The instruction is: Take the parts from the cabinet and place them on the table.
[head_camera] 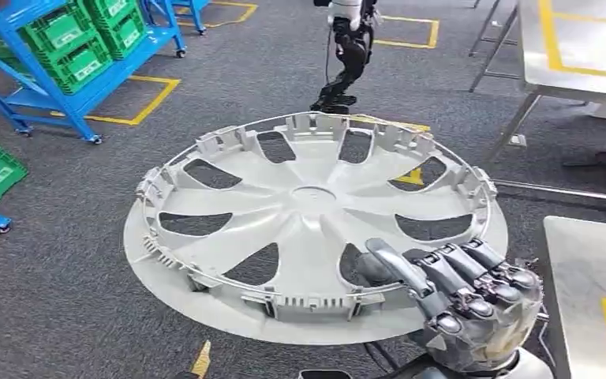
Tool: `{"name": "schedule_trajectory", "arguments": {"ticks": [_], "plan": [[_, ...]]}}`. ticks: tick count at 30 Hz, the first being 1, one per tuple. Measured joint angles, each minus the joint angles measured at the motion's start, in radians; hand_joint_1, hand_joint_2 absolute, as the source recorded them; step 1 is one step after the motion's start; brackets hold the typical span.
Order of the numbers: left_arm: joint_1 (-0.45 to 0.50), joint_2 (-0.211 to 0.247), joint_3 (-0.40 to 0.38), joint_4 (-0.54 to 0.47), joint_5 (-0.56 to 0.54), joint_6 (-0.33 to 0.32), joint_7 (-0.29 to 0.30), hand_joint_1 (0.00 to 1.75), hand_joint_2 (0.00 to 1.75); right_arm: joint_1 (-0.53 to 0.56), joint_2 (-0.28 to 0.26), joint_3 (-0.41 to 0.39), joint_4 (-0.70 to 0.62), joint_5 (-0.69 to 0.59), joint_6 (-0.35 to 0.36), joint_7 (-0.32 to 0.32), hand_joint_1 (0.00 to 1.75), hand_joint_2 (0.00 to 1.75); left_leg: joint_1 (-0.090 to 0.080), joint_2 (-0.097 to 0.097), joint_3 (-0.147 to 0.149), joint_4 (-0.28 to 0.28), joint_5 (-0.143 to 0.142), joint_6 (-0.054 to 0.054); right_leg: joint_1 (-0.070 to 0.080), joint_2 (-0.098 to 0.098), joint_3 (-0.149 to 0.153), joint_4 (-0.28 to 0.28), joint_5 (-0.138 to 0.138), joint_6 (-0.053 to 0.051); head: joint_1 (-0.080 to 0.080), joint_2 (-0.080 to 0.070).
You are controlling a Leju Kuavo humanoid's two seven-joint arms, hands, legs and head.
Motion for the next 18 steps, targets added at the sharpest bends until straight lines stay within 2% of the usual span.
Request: {"name": "schedule_trajectory", "arguments": {"ticks": [1, 2, 5, 6, 7, 8, 10, 11, 12, 13, 14, 15, 16, 17, 18], "plan": [[-0.001, 0.001, 0.000, 0.000, 0.000, 0.000, 0.000, 0.00, 1.75, -0.003, 0.000, -0.002, -0.002, 0.000, 0.000, -0.003, 1.75, 1.75, -0.007, 0.007, 0.000, 0.001, -0.003, -0.005, 0.011, -0.043, 0.023, -0.043, -0.020, -0.003, 0.001, 0.000], [-0.003, 0.001, 0.000, 0.000, 0.000, -0.001, 0.000, 0.00, 1.75, -0.006, 0.000, -0.003, -0.004, 0.001, 0.000, -0.008, 1.75, 1.75, -0.012, 0.016, 0.000, 0.007, -0.007, -0.011, 0.009, -0.025, 0.028, -0.048, -0.011, -0.019, -0.003, 0.000], [-0.006, 0.000, 0.000, 0.000, 0.000, -0.003, 0.003, 0.00, 1.75, -0.003, 0.000, -0.012, -0.010, 0.000, 0.000, -0.015, 1.75, 1.75, -0.011, 0.043, 0.003, 0.006, -0.005, -0.021, 0.013, 0.005, 0.017, -0.043, -0.009, -0.033, -0.001, 0.000], [-0.008, -0.001, 0.000, -0.001, 0.000, -0.002, 0.003, 0.00, 1.75, -0.002, 0.000, -0.013, -0.013, 0.000, 0.000, -0.018, 1.75, 1.75, -0.006, 0.013, 0.000, 0.012, -0.019, -0.033, 0.005, 0.014, 0.019, -0.048, -0.004, -0.043, -0.002, 0.000], [-0.008, -0.002, 0.000, -0.001, -0.001, -0.003, 0.003, 0.00, 1.75, -0.003, 0.000, -0.015, -0.015, 0.000, 0.000, -0.018, 1.75, 1.75, -0.003, -0.040, -0.011, 0.043, -0.045, -0.035, 0.005, 0.024, 0.017, -0.048, -0.003, -0.047, -0.006, 0.000], [-0.007, -0.002, 0.000, 0.000, -0.001, -0.003, 0.003, 0.00, 1.75, -0.004, 0.000, -0.016, -0.015, 0.000, 0.000, -0.020, 1.75, 1.75, -0.002, -0.066, -0.039, 0.112, -0.086, -0.035, 0.005, 0.034, 0.016, -0.048, -0.002, -0.053, -0.006, 0.000], [-0.005, -0.002, 0.001, -0.001, 0.001, -0.003, 0.002, 0.00, 1.75, -0.005, 0.000, -0.016, -0.015, 0.000, 0.000, -0.023, 1.75, 1.75, -0.002, -0.082, -0.111, 0.274, -0.154, -0.036, 0.007, 0.060, 0.015, -0.047, -0.001, -0.057, -0.006, 0.000], [-0.010, -0.002, 0.001, -0.001, 0.002, -0.005, 0.002, 0.00, 1.75, -0.005, 0.000, -0.016, -0.015, 0.000, 0.000, -0.023, 1.75, 1.75, -0.002, -0.084, -0.135, 0.324, -0.163, -0.035, 0.009, 0.073, 0.015, -0.047, -0.001, -0.058, -0.005, 0.000], [-0.012, -0.002, 0.001, -0.001, 0.001, -0.007, 0.002, 0.00, 1.75, -0.005, 0.000, -0.016, -0.015, 0.000, 0.000, -0.024, 1.75, 1.75, -0.002, -0.085, -0.134, 0.320, -0.141, -0.032, 0.010, 0.089, 0.016, -0.047, 0.000, -0.058, -0.006, 0.000], [-0.012, -0.002, 0.001, -0.001, 0.001, -0.009, 0.002, 0.00, 1.75, -0.005, 0.000, -0.016, -0.015, 0.000, 0.000, -0.026, 1.75, 1.75, -0.002, -0.087, -0.114, 0.271, -0.101, -0.028, 0.011, 0.106, 0.017, -0.046, 0.001, -0.058, -0.006, 0.000], [-0.011, -0.002, 0.001, -0.001, 0.000, -0.011, 0.002, 0.00, 1.75, -0.005, 0.000, -0.017, -0.015, 0.000, 0.000, -0.027, 1.75, 1.75, -0.002, -0.096, -0.080, 0.194, -0.054, -0.022, 0.012, 0.121, 0.017, -0.046, 0.002, -0.057, -0.006, 0.000], [-0.010, -0.002, 0.001, -0.001, 0.000, -0.012, 0.002, 0.00, 1.75, -0.006, 0.000, -0.017, -0.017, 0.000, 0.000, -0.029, 1.75, 1.75, -0.002, -0.119, -0.042, 0.106, -0.007, -0.016, 0.012, 0.135, 0.019, -0.045, 0.003, -0.055, -0.006, 0.000], [-0.007, -0.001, 0.001, 0.000, 0.000, -0.012, 0.002, 0.00, 1.75, -0.007, 0.001, -0.019, -0.017, 0.000, 0.000, -0.032, 1.75, 1.75, -0.001, -0.172, -0.018, 0.048, 0.004, -0.007, 0.008, 0.147, 0.015, -0.045, 0.005, -0.053, -0.005, 0.000], [-0.006, -0.001, 0.001, 0.000, 0.000, -0.013, 0.002, 0.00, 1.75, -0.011, 0.001, -0.020, -0.017, 0.000, 0.000, -0.034, 1.75, 1.75, 0.001, -0.187, -0.015, 0.028, 0.003, -0.005, 0.012, 0.158, 0.009, -0.040, 0.008, -0.047, -0.004, 0.000], [-0.008, -0.002, 0.001, 0.000, 0.000, -0.013, 0.002, 0.00, 1.75, -0.011, 0.001, -0.022, -0.019, 0.000, 0.000, -0.038, 1.75, 1.75, -0.003, -0.177, -0.010, 0.016, -0.009, -0.005, 0.008, 0.167, -0.002, -0.040, 0.012, -0.039, -0.008, 0.000]]}}
